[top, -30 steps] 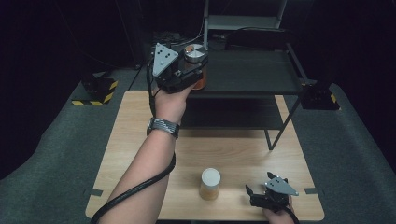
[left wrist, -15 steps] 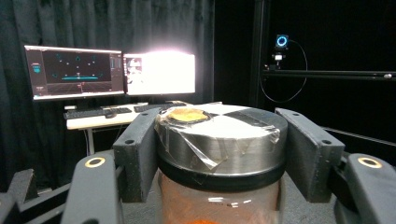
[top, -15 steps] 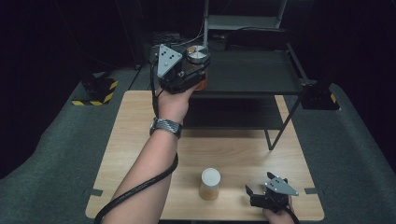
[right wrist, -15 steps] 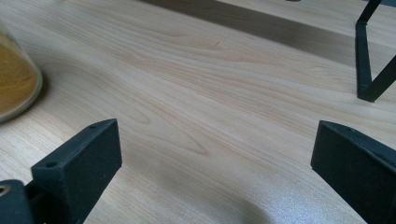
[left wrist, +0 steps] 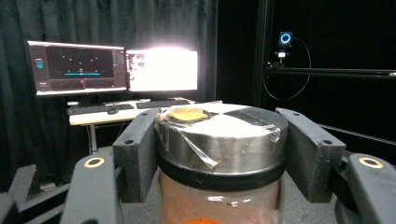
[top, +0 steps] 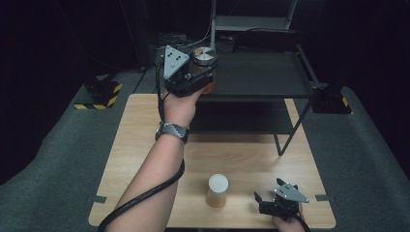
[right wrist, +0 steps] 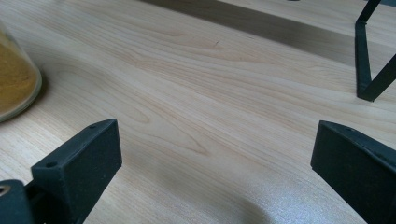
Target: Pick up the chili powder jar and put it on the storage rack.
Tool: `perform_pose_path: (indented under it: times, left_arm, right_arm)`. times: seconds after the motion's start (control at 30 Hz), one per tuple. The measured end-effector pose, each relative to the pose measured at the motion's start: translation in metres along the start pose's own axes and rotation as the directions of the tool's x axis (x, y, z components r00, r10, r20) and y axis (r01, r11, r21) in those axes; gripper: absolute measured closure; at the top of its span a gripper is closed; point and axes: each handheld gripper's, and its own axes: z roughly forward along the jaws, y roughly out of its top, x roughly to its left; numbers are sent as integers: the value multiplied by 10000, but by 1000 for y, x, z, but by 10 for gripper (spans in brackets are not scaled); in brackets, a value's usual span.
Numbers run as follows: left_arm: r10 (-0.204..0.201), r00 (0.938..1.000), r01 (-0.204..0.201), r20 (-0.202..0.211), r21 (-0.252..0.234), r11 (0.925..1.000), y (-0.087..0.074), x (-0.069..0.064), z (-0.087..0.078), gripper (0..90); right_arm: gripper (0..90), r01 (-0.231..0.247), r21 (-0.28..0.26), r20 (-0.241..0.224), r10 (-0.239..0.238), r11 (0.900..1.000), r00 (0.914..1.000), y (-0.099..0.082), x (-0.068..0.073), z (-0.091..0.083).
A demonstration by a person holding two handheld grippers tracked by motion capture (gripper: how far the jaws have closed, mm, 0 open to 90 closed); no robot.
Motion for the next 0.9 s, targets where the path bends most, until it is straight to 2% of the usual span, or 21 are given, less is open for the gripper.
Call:
perform_pose_path:
  times: [0.27, 0.3, 0.43, 0.47, 0.57, 0.67, 0.73, 0.9]
  left_arm:
    - [-34, 10000, 33, 89, 95, 9999, 3, 1, 0, 334]
    - [-40, 9999, 39, 136, 92, 10000, 3, 2, 0, 317]
    - [-172, 9996, 176, -244, 145, 9997, 5, -5, -1, 152]
    - [-305, 9993, 306, -217, 75, 9995, 5, -5, -2, 133]
    - [-275, 9992, 277, -297, 85, 9996, 6, -8, -4, 77]
    - [-423, 9984, 428, -388, 103, 9990, 8, -12, -7, 10]
    - [-441, 9989, 441, -183, 13, 9990, 6, -10, -10, 4]
    - [-397, 9992, 398, -95, 102, 9992, 7, -10, -16, 4]
  right_arm:
    - [11, 53, -5, 12, -53, 10000, 10000, 0, 1, 0]
    - [11, 64, 2, 18, -64, 10000, 10000, 0, 1, 0]
    - [11, 98, 69, 38, -98, 9999, 9999, 1, 2, 1]
    - [11, 112, 57, 36, -112, 9999, 9999, 1, 2, 1]
    - [11, 99, 13, 19, -99, 9999, 9999, 0, 1, 0]
    - [11, 34, -67, 15, -34, 10000, 10000, -1, 1, -1]
    - [11, -13, -93, 11, 13, 10000, 10000, -2, 0, -1]
    - [11, 63, -54, 55, -63, 10000, 10000, -1, 1, -1]
